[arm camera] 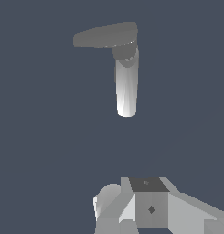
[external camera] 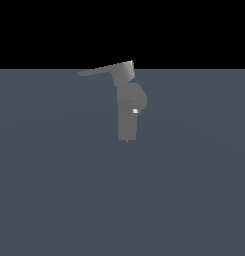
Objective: Turn on the faucet by rotating a designated handle.
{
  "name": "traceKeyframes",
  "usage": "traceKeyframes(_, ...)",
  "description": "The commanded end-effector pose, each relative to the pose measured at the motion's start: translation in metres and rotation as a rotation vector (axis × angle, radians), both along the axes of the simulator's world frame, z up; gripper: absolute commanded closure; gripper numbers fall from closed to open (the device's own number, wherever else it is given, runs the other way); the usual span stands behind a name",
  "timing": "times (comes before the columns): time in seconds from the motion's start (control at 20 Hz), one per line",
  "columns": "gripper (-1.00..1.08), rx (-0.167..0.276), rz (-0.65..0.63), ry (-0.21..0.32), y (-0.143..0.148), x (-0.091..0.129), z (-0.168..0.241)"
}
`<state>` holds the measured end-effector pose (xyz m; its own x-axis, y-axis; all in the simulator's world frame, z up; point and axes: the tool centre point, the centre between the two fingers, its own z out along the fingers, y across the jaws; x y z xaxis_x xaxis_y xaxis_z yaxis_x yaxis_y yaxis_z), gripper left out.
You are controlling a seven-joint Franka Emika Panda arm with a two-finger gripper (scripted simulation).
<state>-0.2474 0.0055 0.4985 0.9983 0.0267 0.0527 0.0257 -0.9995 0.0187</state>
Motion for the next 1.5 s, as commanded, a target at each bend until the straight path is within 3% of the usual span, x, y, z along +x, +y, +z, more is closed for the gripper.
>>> traceKeyframes(0.0,1.08,0.0,0.0,0.0,0.0,0.0,0.0)
traceKeyframes(0.5,1.08,-0.045,-0.008,0.007,-0.001,0.007,-0.007)
traceKeyframes(1.0,1.08,-0.028,-0.049,0.012,0.001,0.016,-0.008)
traceKeyframes(1.45,1.08,0.01,-0.18,0.034,0.008,0.046,-0.011)
